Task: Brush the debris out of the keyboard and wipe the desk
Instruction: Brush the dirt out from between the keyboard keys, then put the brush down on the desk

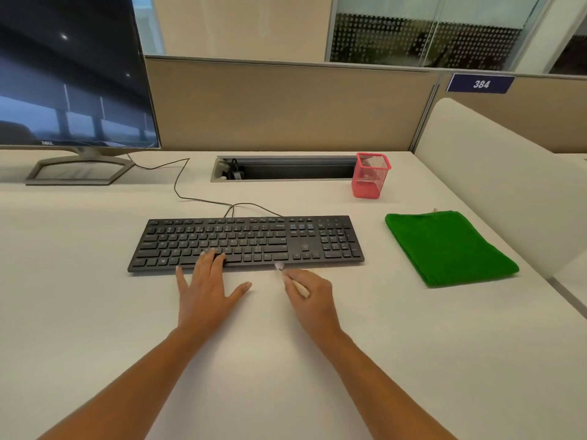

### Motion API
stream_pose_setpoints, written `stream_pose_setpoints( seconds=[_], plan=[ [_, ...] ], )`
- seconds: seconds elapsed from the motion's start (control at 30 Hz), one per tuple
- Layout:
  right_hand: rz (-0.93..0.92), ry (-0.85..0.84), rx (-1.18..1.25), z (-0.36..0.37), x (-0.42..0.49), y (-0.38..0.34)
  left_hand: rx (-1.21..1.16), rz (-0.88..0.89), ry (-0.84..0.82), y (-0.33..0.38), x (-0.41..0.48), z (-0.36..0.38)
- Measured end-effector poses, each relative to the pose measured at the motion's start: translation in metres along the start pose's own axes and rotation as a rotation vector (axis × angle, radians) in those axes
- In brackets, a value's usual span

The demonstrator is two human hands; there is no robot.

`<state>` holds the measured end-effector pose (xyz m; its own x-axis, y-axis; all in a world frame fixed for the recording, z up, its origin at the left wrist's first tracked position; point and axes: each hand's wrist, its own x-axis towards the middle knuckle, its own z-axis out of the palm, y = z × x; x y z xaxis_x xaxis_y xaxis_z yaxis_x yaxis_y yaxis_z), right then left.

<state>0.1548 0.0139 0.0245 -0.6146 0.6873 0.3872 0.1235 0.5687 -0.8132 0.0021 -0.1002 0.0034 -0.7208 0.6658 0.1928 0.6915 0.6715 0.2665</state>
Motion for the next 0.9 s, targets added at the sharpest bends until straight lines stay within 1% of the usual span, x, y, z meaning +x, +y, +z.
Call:
stream_pose_setpoints(
  seconds=[0.07,0.1,0.13,0.17,0.23,0.27,0.3,0.33,0.4,0.47,0.5,0.53,0.6,0.7,0.8,0.9],
  plan=[
    [0.054,-0.095,0.088,0.008,0.000,-0.008,0.016,-0.001,-0.013,-0.005,-0.003,-0.003],
    [0.072,-0.080,0.118,0.009,0.000,-0.009,0.020,-0.007,-0.027,-0.007,-0.004,-0.004],
    [0.084,-0.008,0.132,0.008,0.001,-0.010,0.019,-0.013,-0.037,-0.008,-0.005,-0.006],
    [0.101,0.111,0.130,0.005,0.002,-0.008,0.017,-0.017,-0.043,-0.010,-0.007,-0.006],
    [0.127,0.366,0.062,-0.002,0.006,-0.003,0.009,-0.022,-0.058,-0.012,-0.010,-0.007],
    [0.133,0.431,0.015,-0.004,0.007,0.000,0.006,-0.025,-0.068,-0.013,-0.012,-0.008],
    [0.138,0.438,-0.014,-0.004,0.008,0.001,0.009,-0.028,-0.079,-0.015,-0.013,-0.009],
    [0.138,0.391,-0.015,-0.002,0.008,-0.001,0.019,-0.029,-0.093,-0.016,-0.014,-0.009],
    [0.130,0.207,0.041,0.007,0.005,-0.008,0.044,-0.028,-0.115,-0.018,-0.015,-0.010],
    [0.192,-0.022,0.121,0.017,0.000,-0.021,0.060,-0.024,-0.130,-0.020,-0.015,-0.011],
    [0.228,-0.105,0.150,0.021,-0.001,-0.025,0.065,-0.019,-0.138,-0.021,-0.014,-0.011],
    [0.245,-0.139,0.164,0.023,-0.003,-0.026,0.069,-0.013,-0.145,-0.021,-0.013,-0.012],
    [0.253,-0.095,0.168,0.021,-0.006,-0.026,0.077,0.004,-0.157,-0.022,-0.012,-0.014],
    [0.284,0.041,0.220,0.005,-0.013,-0.021,0.079,0.029,-0.158,-0.018,-0.011,-0.016],
    [0.160,0.205,0.070,-0.019,-0.020,-0.011,0.069,0.062,-0.147,-0.010,-0.010,-0.013],
    [0.041,0.275,-0.144,-0.048,-0.027,0.000,0.053,0.098,-0.150,0.004,-0.007,-0.008]
  ],
)
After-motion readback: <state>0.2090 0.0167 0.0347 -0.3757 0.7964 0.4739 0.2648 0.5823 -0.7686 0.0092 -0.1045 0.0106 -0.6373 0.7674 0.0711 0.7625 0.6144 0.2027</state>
